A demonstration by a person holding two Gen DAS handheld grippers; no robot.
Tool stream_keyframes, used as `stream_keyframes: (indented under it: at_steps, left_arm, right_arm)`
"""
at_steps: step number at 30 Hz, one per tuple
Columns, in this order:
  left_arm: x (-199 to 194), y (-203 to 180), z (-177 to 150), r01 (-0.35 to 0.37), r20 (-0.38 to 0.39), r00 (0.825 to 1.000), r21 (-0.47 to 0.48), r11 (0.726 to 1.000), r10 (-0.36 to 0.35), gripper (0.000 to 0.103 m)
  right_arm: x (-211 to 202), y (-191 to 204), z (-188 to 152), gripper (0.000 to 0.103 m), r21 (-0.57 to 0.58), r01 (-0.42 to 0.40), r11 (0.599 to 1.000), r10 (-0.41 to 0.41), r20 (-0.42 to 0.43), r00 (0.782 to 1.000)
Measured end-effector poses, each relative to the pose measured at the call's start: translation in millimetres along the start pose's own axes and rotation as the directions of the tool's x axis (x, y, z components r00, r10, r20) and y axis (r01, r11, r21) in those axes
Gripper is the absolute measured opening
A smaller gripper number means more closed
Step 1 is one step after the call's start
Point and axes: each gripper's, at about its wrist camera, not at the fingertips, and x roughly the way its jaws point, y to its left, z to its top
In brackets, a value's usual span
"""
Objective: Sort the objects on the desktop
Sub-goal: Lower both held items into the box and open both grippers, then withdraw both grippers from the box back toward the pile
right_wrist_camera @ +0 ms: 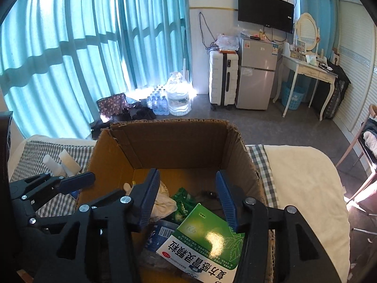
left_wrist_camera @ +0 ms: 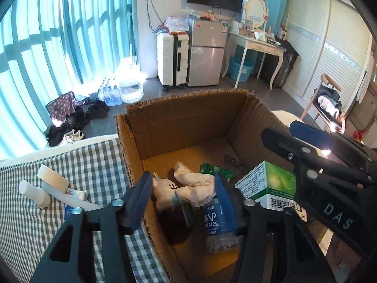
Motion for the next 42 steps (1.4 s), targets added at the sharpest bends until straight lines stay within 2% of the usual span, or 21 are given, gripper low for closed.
stream_keyframes:
  at_steps: [10, 15, 19, 21, 24, 26, 28, 35, 42]
  left_arm:
    - [-38.0, 12.3, 2.7, -0.019, 0.059, 0.998, -0.026, 0.999, 0.020, 0.061]
    - [-61.9, 24.9, -0.2, -0.037, 0.100, 0.994, -0.032, 0.999, 0.040, 0.067]
    - [-83.1, 37.1, -3.5, -0.054, 0.136, 0.989, -0.046, 0.997, 0.060, 0.071]
    - [-93.7, 44.4, -5.3, -0.070, 0.158, 0.984, -0.056, 0.996, 0.078, 0.074]
    - [-110.5, 56.3, -8.6, -0.087, 0.192, 0.976, -0.080, 0.993, 0.101, 0.084]
    - [-121.2, 63.9, -11.4, -0.100, 0.214, 0.970, -0.099, 0.990, 0.119, 0.092]
    - [-130.9, 72.1, -13.4, -0.110, 0.230, 0.964, -0.116, 0.987, 0.135, 0.095]
    - [-156.7, 95.4, -17.2, -0.134, 0.270, 0.947, -0.157, 0.978, 0.173, 0.101]
    - [-182.5, 118.7, -22.4, -0.178, 0.302, 0.926, -0.184, 0.967, 0.228, 0.103]
  right_arm:
    - [-39.5, 7.5, 11.5, 0.054, 0.005, 0.001, 1.000, -0.002, 0.104, 0.995]
    - [-59.2, 14.9, 15.6, 0.058, 0.008, -0.011, 1.000, 0.010, 0.154, 0.988]
    - [-75.5, 27.7, 18.3, 0.065, -0.021, -0.012, 1.000, 0.016, 0.198, 0.980]
    - [-83.8, 35.1, 19.8, 0.068, -0.028, -0.025, 0.999, 0.031, 0.221, 0.975]
    - [-96.0, 42.8, 21.3, 0.077, -0.026, -0.059, 0.998, 0.064, 0.260, 0.964]
    - [-102.9, 47.7, 21.9, 0.080, -0.027, -0.068, 0.997, 0.073, 0.282, 0.957]
    - [-108.2, 51.8, 20.9, 0.084, -0.035, -0.071, 0.997, 0.078, 0.294, 0.953]
    - [-125.5, 64.2, 20.9, 0.103, -0.045, -0.113, 0.993, 0.121, 0.357, 0.926]
    - [-125.6, 77.7, 23.9, 0.103, -0.051, -0.118, 0.992, 0.128, 0.334, 0.934]
